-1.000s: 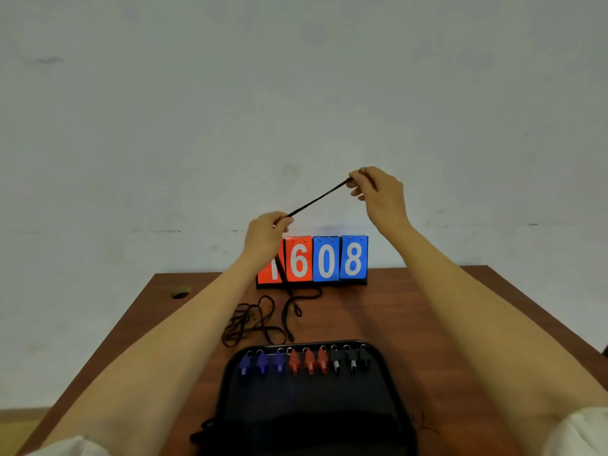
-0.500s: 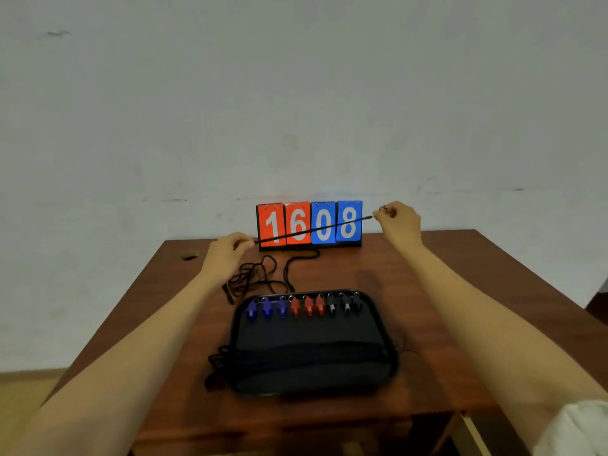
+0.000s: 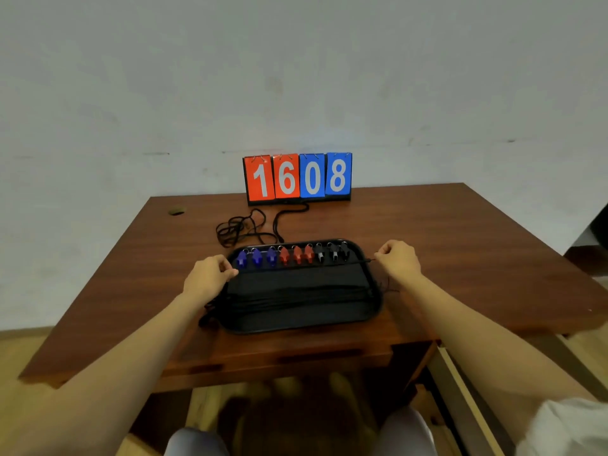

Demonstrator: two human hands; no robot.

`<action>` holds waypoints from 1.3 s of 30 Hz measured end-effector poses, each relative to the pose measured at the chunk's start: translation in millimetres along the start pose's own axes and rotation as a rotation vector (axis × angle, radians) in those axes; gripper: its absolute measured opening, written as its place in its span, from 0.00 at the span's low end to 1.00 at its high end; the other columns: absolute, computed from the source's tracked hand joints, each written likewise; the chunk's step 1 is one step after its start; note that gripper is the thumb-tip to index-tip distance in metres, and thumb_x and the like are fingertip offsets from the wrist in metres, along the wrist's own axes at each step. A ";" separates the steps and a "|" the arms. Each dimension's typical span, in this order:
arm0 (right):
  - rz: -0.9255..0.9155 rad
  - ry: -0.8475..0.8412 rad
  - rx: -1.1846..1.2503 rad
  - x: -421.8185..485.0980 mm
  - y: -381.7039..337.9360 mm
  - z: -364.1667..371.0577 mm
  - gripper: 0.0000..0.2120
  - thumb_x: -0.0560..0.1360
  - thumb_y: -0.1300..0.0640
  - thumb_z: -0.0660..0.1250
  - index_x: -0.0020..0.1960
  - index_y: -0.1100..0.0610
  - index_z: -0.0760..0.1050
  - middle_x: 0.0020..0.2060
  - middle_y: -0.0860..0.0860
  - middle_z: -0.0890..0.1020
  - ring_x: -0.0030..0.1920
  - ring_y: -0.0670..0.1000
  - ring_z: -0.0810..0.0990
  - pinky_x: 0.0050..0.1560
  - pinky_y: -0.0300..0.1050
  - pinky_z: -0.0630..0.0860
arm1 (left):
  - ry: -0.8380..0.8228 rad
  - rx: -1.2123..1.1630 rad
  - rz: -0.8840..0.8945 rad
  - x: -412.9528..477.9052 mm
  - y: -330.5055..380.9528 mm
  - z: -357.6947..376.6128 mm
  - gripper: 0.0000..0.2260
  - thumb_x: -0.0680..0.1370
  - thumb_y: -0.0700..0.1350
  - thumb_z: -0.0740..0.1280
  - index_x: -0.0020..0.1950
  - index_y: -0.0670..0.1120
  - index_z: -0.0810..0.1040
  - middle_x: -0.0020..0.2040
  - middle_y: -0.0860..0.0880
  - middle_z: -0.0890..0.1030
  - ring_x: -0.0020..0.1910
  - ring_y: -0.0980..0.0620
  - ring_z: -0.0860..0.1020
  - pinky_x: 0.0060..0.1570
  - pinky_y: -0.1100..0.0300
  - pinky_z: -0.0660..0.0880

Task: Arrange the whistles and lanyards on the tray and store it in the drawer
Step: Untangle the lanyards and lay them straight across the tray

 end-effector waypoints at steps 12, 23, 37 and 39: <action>-0.029 -0.125 -0.062 -21.4 33.1 27.3 0.07 0.74 0.60 0.66 0.37 0.56 0.73 0.36 0.52 0.79 0.34 0.52 0.76 0.30 0.43 0.72 | 0.057 0.125 0.063 -23.6 -9.4 22.6 0.05 0.76 0.49 0.68 0.42 0.51 0.80 0.46 0.49 0.82 0.49 0.47 0.78 0.51 0.52 0.75; -0.079 -0.107 -0.137 -23.5 29.2 30.1 0.03 0.73 0.58 0.65 0.44 0.54 0.71 0.48 0.52 0.75 0.52 0.56 0.73 0.51 0.54 0.75 | 0.066 0.342 0.025 -30.1 -13.7 30.5 0.06 0.75 0.54 0.65 0.49 0.55 0.79 0.59 0.48 0.73 0.63 0.43 0.64 0.61 0.47 0.58; -0.423 -0.175 -0.415 -40.0 -1.5 59.6 0.09 0.77 0.56 0.61 0.55 0.53 0.77 0.58 0.53 0.76 0.66 0.56 0.66 0.64 0.52 0.64 | 0.054 0.336 0.338 -43.8 27.7 63.9 0.09 0.78 0.52 0.63 0.56 0.54 0.78 0.61 0.53 0.73 0.66 0.49 0.63 0.60 0.50 0.55; -0.421 -0.158 -0.420 -40.9 -0.3 58.2 0.09 0.78 0.57 0.60 0.55 0.53 0.77 0.59 0.53 0.76 0.66 0.56 0.65 0.65 0.52 0.62 | 0.043 0.348 0.342 -44.0 27.4 67.8 0.10 0.78 0.52 0.63 0.57 0.54 0.78 0.61 0.53 0.73 0.66 0.49 0.63 0.61 0.50 0.55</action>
Point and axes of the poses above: each hand's wrist, its own x-axis towards the middle knuckle, its own z-axis out of the palm, y = z × x, the point moved 10 cm from there along x, towards the middle knuckle
